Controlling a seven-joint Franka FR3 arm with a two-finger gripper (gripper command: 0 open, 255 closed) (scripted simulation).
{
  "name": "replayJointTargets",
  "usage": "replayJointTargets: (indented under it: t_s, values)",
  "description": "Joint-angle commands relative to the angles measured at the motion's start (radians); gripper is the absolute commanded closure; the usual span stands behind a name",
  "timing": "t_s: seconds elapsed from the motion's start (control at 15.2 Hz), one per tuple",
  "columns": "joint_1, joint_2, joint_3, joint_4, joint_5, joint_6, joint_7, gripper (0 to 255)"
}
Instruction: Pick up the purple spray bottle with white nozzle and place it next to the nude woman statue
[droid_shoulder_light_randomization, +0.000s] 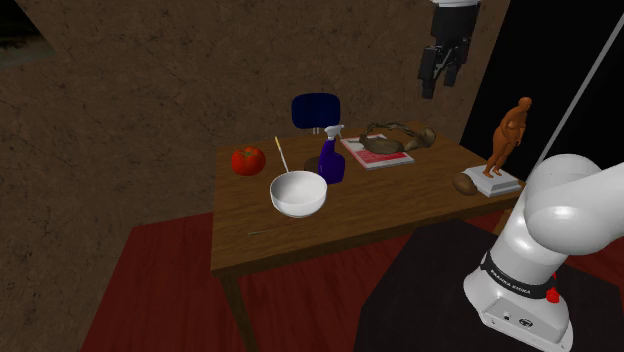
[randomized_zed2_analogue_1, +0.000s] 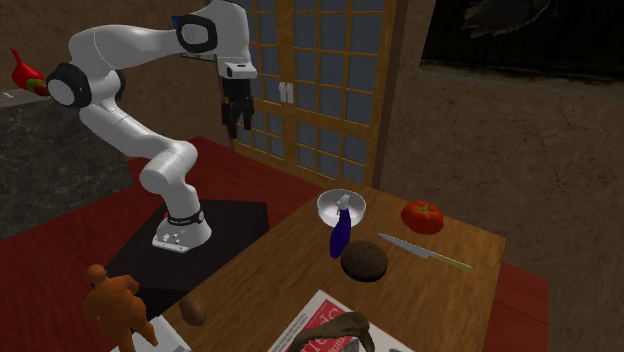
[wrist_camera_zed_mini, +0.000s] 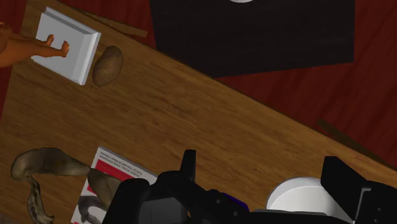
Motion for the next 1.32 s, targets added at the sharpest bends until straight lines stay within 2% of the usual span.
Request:
replayJointTargets:
  t_s: [0.0, 0.33, 0.66, 0.99, 1.25]
  values:
    - [0.0, 0.0, 0.0, 0.0, 0.0, 0.0, 0.0, 0]
    - [0.035, -0.035, -0.094, -0.172, -0.072, 0.227, -0.168, 0]
    - [0.066, -0.008, -0.204, -0.297, -0.142, 0.471, -0.332, 0]
    - [0.108, 0.089, -0.329, -0.369, -0.197, 0.73, -0.501, 0]
    - [0.167, 0.213, -0.443, -0.384, -0.211, 0.942, -0.649, 0]
